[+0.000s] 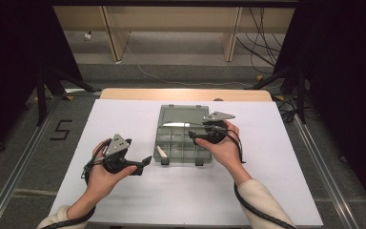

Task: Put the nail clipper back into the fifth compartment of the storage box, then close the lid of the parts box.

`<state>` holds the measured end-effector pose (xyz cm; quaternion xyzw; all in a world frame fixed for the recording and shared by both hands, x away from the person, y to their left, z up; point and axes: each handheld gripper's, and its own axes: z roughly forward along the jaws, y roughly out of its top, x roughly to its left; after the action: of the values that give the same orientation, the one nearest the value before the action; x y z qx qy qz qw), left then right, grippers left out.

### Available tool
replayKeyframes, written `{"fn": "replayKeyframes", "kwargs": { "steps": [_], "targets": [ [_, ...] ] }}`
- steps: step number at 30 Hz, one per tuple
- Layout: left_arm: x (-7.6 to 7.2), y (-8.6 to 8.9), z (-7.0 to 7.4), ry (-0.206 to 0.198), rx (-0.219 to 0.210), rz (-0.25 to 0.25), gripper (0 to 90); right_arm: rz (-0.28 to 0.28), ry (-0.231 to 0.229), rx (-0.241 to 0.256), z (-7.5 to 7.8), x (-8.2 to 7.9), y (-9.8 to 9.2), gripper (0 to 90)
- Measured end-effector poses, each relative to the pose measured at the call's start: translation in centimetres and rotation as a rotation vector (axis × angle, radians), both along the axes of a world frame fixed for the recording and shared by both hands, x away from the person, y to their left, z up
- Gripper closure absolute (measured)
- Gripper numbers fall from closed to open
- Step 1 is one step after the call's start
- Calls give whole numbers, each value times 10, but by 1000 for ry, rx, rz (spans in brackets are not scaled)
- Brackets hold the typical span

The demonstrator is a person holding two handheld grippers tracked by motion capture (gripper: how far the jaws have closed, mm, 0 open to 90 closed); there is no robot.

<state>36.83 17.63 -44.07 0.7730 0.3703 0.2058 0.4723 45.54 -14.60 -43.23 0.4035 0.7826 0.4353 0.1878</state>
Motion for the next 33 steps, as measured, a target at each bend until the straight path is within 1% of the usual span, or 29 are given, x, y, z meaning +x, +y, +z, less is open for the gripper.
{"fn": "replayKeyframes", "kwargs": {
  "steps": [2, 3, 4, 5, 6, 7, 8, 9, 10, 11, 13, 16, 18, 19, 20, 21, 22, 24, 25, 27, 30, 31, 33],
  "targets": [
    [0, 0, 0, -1, -3, 2, 19, -23, -6, 5, 2, 1, -9, 291],
    [1, 0, -1, 5, -13, 1, 20, -43, -14, 20, 4, 2, -18, 291],
    [1, 0, 0, 0, -6, -2, 20, -43, -14, 20, 4, 2, -18, 291],
    [1, 0, -1, 1, -9, -4, 20, -55, -9, 26, 5, 2, -21, 291],
    [1, 0, -1, 1, -7, -3, 20, -73, -16, 34, 6, 3, -27, 292],
    [1, 0, -1, 1, -7, -3, 21, -73, -16, 34, 6, 3, -27, 292],
    [1, 0, -1, 1, -3, -1, 21, -80, -7, 41, 7, 3, -30, 293],
    [1, -1, -1, 1, -4, -2, 21, -87, -21, 40, 7, 3, -35, 293],
    [1, -1, -1, 4, -8, -1, 21, -98, -9, 50, 8, 2, -37, 293],
    [1, -1, -1, 3, -7, -3, 20, -103, -18, 49, 8, 3, -39, 293],
    [1, -1, -1, 3, -5, -3, 21, -113, -12, 53, 10, 2, -43, 293],
    [1, -1, 0, 1, -7, -6, 24, -120, -24, 50, 11, 1, -46, 295],
    [0, -1, 1, -3, -2, -4, 24, -123, -16, 56, 11, 0, -49, 294],
    [0, -1, 1, -3, -5, -4, 24, -136, -2, 60, 11, 0, -51, 292],
    [0, -1, 1, -3, -4, -4, 24, -136, -2, 60, 11, 0, -51, 292],
    [0, -2, 1, -3, -7, -6, 24, -139, -13, 44, 11, 0, -53, 292],
    [0, -2, 1, -3, -8, -5, 24, -143, -13, 42, 11, 0, -53, 292],
    [0, -2, 1, -4, -10, -2, 24, -141, -15, 44, 11, 0, -53, 292],
    [0, -2, 2, -5, -10, 0, 24, -139, -7, 52, 12, 0, -54, 290],
    [0, -1, 1, -4, -16, -3, 24, -142, -25, 72, 12, 2, -54, 288],
    [0, 0, 2, -7, -14, 7, 25, -148, -26, 62, 12, 2, -55, 290],
    [1, 0, 2, -6, -18, 12, 27, -140, -12, 75, 12, 2, -55, 289],
    [2, -1, 1, 1, -20, 14, 31, -145, -16, 75, 10, 3, -56, 291]
  ]
}}
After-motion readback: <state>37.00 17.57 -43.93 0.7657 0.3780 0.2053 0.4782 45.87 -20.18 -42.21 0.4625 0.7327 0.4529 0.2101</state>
